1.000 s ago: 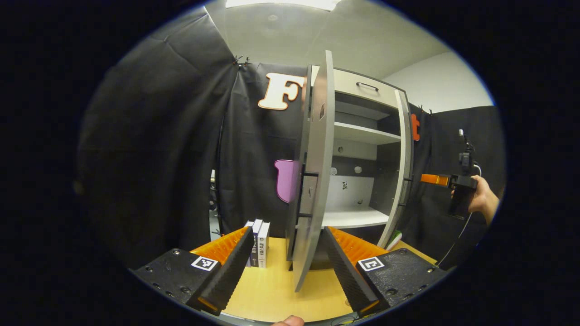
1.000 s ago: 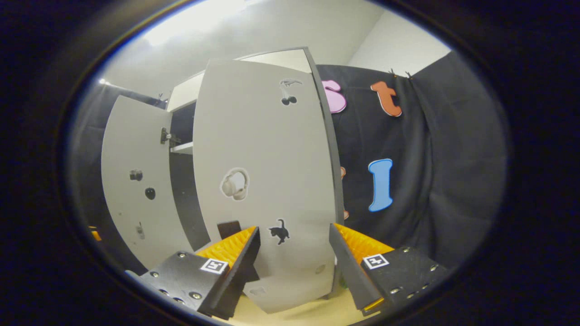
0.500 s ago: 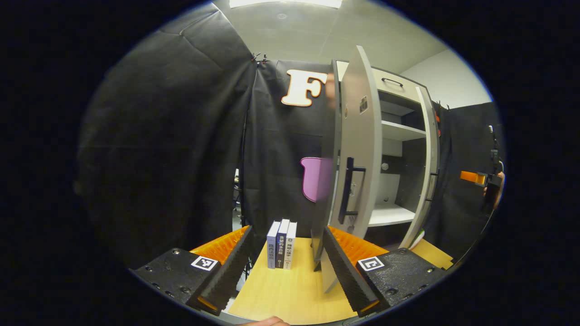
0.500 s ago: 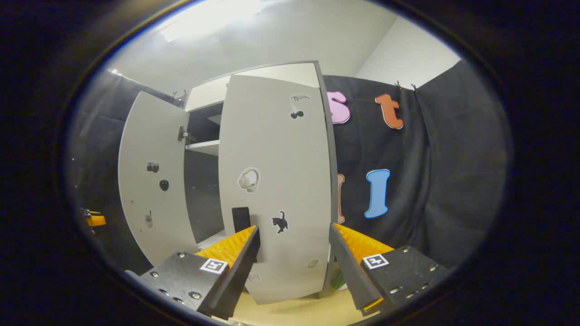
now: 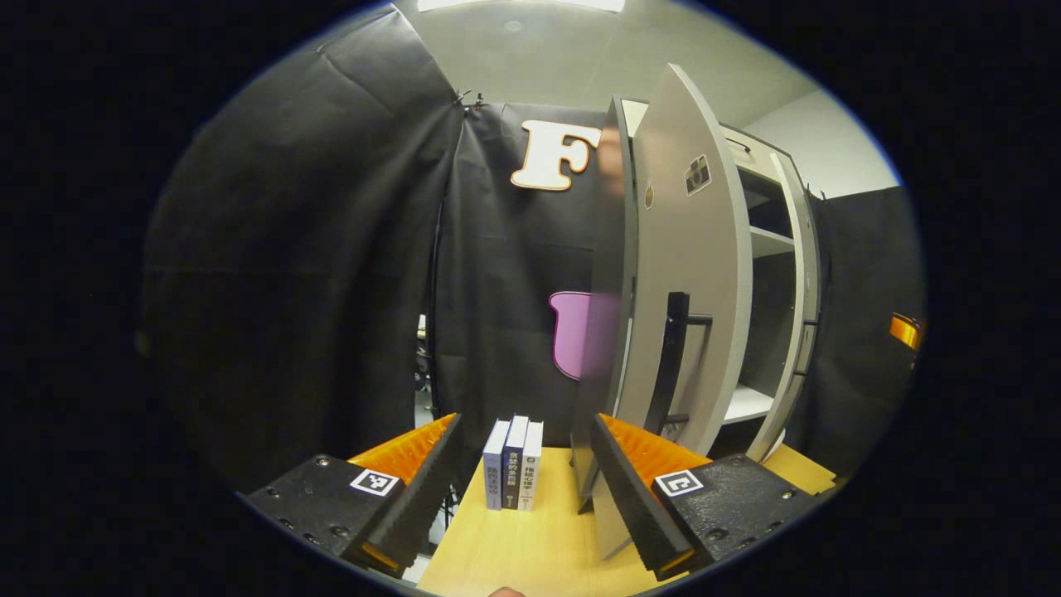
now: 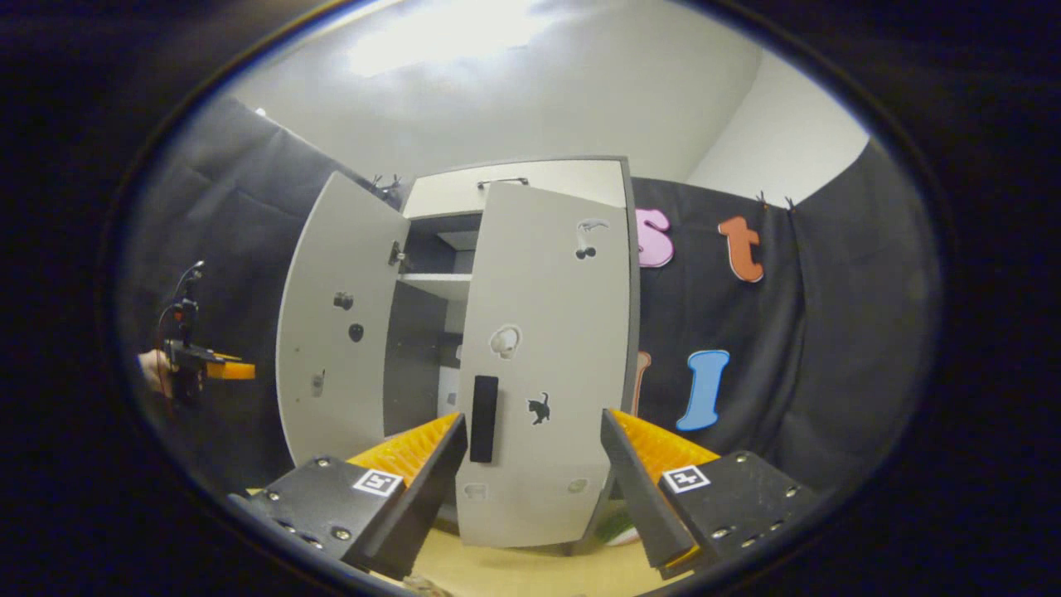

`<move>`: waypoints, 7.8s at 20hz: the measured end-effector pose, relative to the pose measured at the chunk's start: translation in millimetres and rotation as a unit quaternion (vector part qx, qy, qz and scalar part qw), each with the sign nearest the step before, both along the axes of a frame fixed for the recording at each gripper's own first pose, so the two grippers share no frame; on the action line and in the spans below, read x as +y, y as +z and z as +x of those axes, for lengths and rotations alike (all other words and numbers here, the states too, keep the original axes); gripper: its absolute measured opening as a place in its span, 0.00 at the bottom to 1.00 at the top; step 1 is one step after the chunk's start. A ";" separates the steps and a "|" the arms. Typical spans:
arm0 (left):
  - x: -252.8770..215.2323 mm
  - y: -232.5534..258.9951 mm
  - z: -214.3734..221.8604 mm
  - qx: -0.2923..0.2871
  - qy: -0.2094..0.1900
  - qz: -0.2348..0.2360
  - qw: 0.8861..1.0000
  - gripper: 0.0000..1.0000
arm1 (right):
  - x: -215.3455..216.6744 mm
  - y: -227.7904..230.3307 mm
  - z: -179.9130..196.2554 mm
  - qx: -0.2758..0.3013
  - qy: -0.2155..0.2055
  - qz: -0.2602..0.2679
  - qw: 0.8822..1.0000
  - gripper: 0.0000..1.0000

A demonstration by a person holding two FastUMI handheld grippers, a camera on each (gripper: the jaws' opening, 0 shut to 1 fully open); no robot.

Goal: Grasp the bottle in the cabinet with the left hand and place it on the coaster, then close the right door with the right hand and the left door with the left hand.

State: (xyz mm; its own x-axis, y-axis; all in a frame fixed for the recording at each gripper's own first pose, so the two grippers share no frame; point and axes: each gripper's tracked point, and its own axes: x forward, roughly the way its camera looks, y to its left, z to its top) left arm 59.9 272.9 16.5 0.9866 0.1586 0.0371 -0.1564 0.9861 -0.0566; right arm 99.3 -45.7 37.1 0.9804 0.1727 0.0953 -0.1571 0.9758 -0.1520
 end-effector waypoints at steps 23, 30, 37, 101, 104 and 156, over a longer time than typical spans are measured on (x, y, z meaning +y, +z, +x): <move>-93.9 6.9 56.4 0.031 -0.036 0.032 0.998 0.90 | -41.6 -53.3 -39.5 0.047 -0.032 0.061 0.997 0.99; -121.8 6.2 63.6 0.031 -0.051 0.030 0.998 0.90 | -22.2 -50.3 -49.4 0.044 -0.010 0.065 0.997 0.98; -135.1 12.4 75.7 0.023 -0.049 0.025 0.998 0.90 | 4.5 -67.0 -56.8 0.066 0.009 0.075 0.995 0.98; -199.7 22.7 -46.3 -0.003 -0.043 0.014 0.999 0.96 | -19.4 -4.2 -76.5 0.019 -0.128 0.055 0.990 0.99; -212.6 31.0 -46.3 -0.013 -0.038 0.030 0.999 0.92 | -32.1 -5.6 -73.0 0.028 -0.127 0.053 0.990 0.99; -368.8 36.2 55.0 -0.001 -0.063 0.037 0.997 0.97 | -170.4 9.7 -43.6 -0.011 -0.139 0.065 0.988 0.99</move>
State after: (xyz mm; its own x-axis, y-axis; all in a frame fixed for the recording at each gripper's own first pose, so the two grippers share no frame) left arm 114.9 -95.9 52.6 0.9985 0.0293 0.0459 -0.0302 0.9994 0.0175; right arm 55.7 -216.1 46.8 0.9856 -0.1183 0.1205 0.1219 0.9923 -0.0234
